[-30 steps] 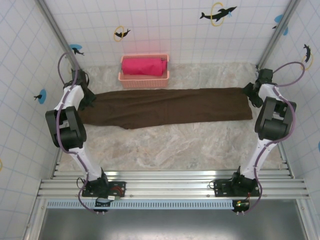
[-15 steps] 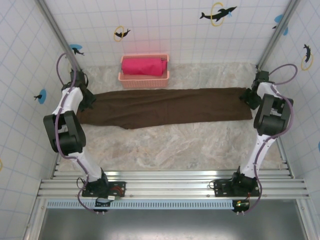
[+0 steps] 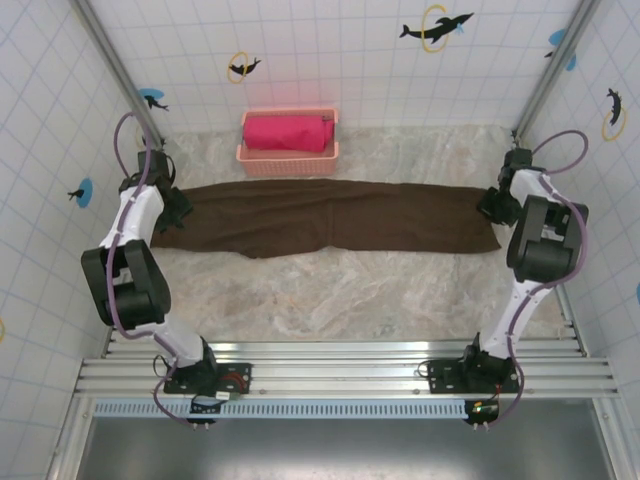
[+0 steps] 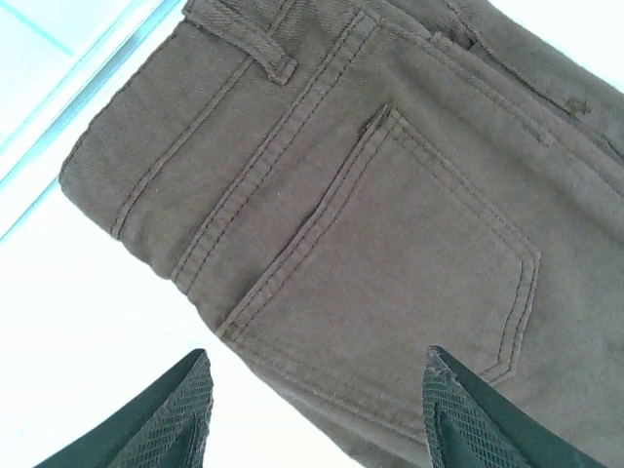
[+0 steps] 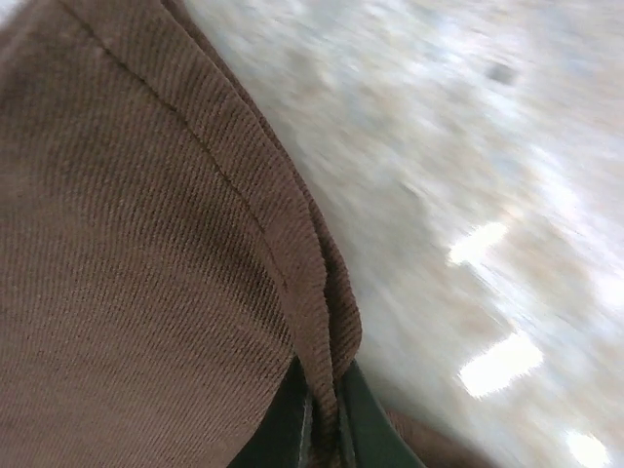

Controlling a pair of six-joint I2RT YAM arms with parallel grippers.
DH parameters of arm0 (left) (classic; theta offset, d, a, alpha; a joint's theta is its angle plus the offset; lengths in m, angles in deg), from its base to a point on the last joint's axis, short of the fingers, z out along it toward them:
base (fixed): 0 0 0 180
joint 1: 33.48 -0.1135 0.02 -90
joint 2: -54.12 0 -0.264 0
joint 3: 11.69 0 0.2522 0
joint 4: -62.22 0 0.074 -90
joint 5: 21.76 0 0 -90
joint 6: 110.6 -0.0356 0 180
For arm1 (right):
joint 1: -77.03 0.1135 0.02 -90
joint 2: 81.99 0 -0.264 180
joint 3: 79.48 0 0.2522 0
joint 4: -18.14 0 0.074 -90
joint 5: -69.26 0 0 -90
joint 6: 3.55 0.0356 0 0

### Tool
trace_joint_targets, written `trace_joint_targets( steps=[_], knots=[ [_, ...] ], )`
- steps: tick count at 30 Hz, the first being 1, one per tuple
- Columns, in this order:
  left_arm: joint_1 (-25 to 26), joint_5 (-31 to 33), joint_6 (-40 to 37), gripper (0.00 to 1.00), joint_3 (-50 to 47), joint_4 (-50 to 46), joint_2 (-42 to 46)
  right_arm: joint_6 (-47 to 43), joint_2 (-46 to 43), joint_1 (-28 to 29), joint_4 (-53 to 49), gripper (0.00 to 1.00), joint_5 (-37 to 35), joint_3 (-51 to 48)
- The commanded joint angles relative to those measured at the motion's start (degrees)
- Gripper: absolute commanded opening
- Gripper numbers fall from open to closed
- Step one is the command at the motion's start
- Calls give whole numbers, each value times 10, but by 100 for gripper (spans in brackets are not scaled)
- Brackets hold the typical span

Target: Roll up the long pants

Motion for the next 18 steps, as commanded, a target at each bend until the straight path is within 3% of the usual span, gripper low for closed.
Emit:
trace_joint_targets(
  steps=[1, 4, 12, 18],
  knots=[
    [0, -5, -28, 58, -19, -29, 49, -27, -113, 0, -62, 0, -154, -18],
    [0, -1, -28, 58, -44, -42, 99, -49, -178, -13, -72, 0, -233, -45],
    [12, 13, -36, 58, -87, -126, 251, -76, -267, -102, -117, 0, -322, -65],
    [11, 15, -48, 58, -91, -178, 335, -51, -288, -85, -149, 0, -370, -35]
  ],
)
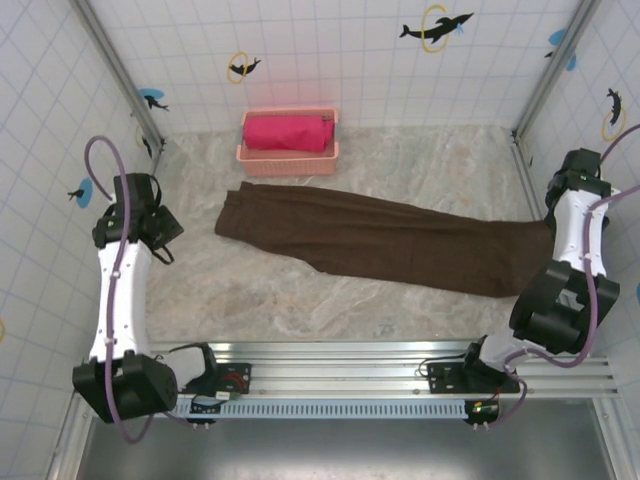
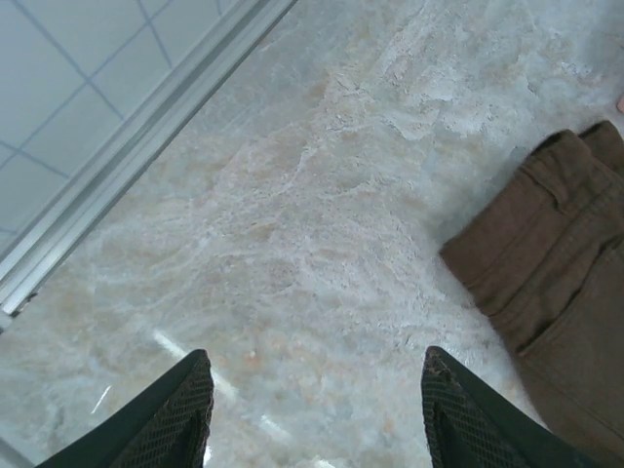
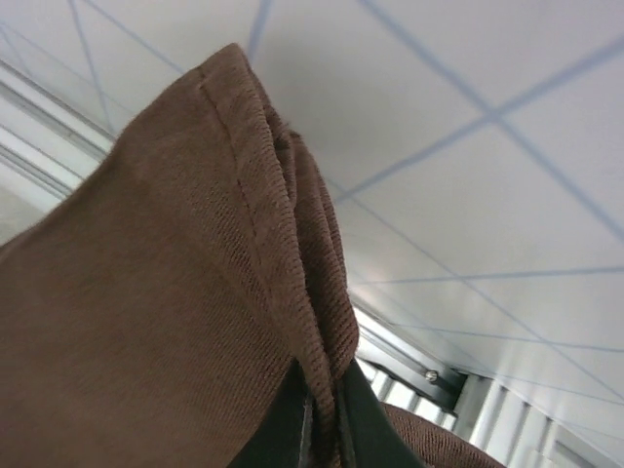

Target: Roll up the long pants

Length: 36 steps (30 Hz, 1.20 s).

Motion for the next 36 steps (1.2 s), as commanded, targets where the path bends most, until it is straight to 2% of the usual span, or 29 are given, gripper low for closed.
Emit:
trace_joint_targets(
  steps=[1, 2, 4, 5, 7, 14, 19, 24, 28, 36],
  knots=[
    [1, 5, -19, 58, -10, -53, 27, 7, -22, 31, -30, 0, -53, 33],
    [1, 6, -21, 59, -10, -60, 31, 3, -25, 46, -26, 0, -43, 39],
    [2, 2, -25, 59, -13, -62, 33, -24, -44, 73, 19, 0, 61, 30],
    [1, -1, -24, 59, -17, -60, 31, -27, -56, 97, 42, 0, 111, 22],
    [2, -7, -27, 59, -20, -48, 23, -36, -79, 159, 76, 0, 162, 12],
    [1, -39, -36, 59, -19, 5, -27, 5, -85, 371, 115, 0, 160, 20],
    [3, -57, -26, 59, -32, 40, -54, -5, -48, 484, 130, 0, 147, 50],
    [6, -67, -31, 59, -44, 56, -64, -23, 13, 563, 171, 0, 192, 125],
    [5, -69, -40, 59, -47, 59, -69, -48, 99, 628, 148, 0, 197, 251],
    [8, -83, -32, 59, -46, 62, -64, -57, 261, 689, 107, 0, 215, 472]
  ],
)
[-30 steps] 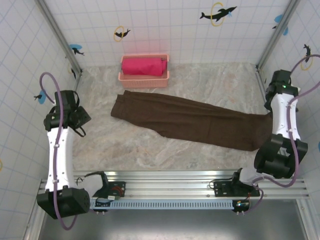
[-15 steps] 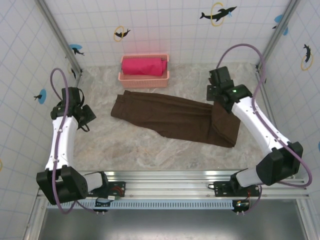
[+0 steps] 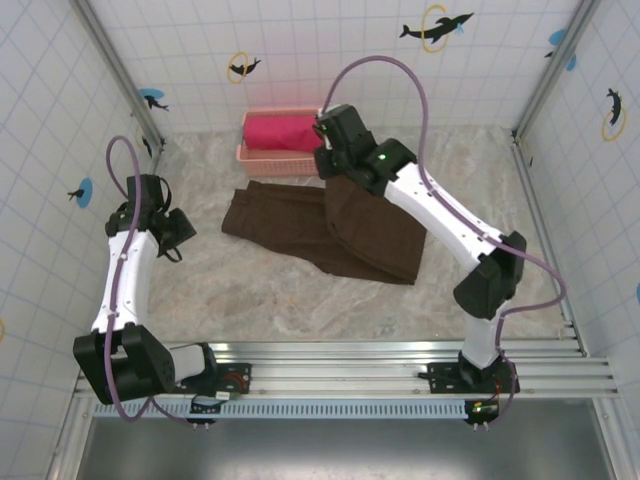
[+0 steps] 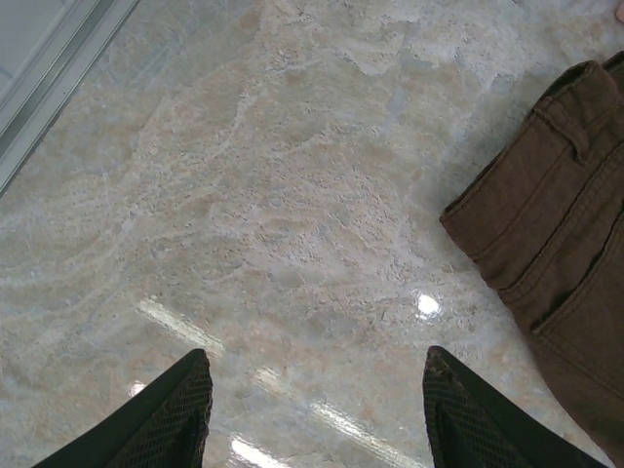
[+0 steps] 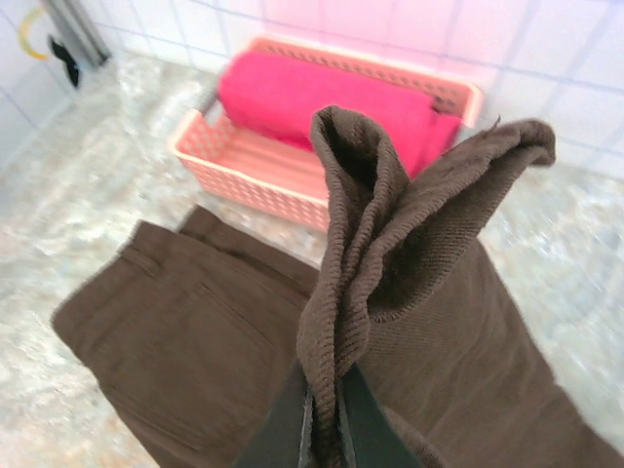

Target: Roll up the long pants

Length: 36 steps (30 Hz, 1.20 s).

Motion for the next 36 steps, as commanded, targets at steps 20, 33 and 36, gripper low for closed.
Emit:
trace_joint_targets(
  steps=[20, 33, 36],
  knots=[
    [9, -16, 1, 59, 0, -7, 6, 15, 256, 18, -2, 0, 88, 297],
    [31, -17, 20, 58, -14, -33, 62, 77, 393, 15, 34, 0, 178, 317],
    [32, -12, 18, 58, -15, -44, 70, 79, 405, 22, 42, 0, 186, 317]
  ],
)
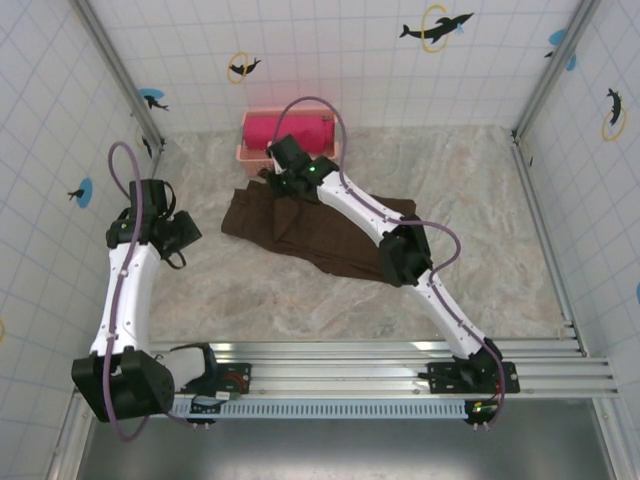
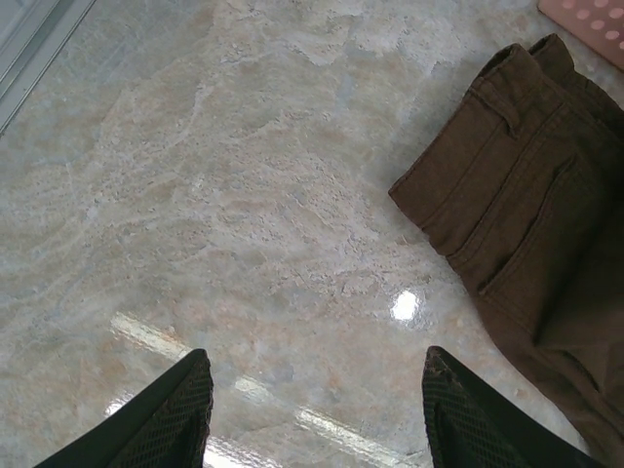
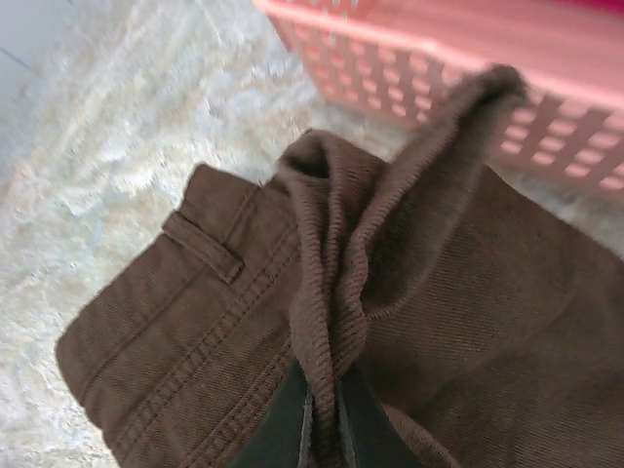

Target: Roll up the long pants

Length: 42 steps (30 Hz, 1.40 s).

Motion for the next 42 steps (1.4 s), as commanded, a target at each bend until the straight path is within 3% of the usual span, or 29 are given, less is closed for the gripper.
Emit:
trace_joint_targets(
  steps=[1, 14, 15, 16, 17, 18, 19, 21, 26, 30, 34, 42],
  knots=[
    [3, 6, 5, 58, -4, -29, 15, 14, 6, 9, 35, 0, 25, 18],
    [5, 15, 0, 58, -5, -83, 66, 58, 41, 17, 122, 1, 53, 19],
    [6, 14, -1, 59, -4, -86, 69, 61, 44, 17, 133, 9, 58, 19],
    [6, 13, -2, 59, 0, -92, 71, 65, 48, 18, 150, 24, 64, 19],
    [6, 14, -5, 59, 4, -97, 74, 73, 54, 18, 172, 46, 74, 18],
    [6, 15, -7, 59, 9, -104, 76, 82, 59, 18, 199, 62, 87, 20],
    [7, 19, -11, 59, 16, -111, 78, 94, 66, 17, 236, 72, 102, 21],
    [7, 24, -18, 59, 31, -125, 79, 124, 77, 20, 284, 81, 110, 29],
    [9, 34, -19, 59, 52, -143, 80, 203, 99, 20, 357, 82, 145, 64],
    [8, 18, 8, 59, 25, -115, 82, 128, 48, 13, 224, 79, 157, 56],
    [13, 18, 22, 59, -5, -89, 86, 30, -57, -5, 101, 81, 78, -56],
    [13, 29, 15, 59, -28, -80, 94, 10, -132, -52, 94, 82, 116, -255]
  ],
)
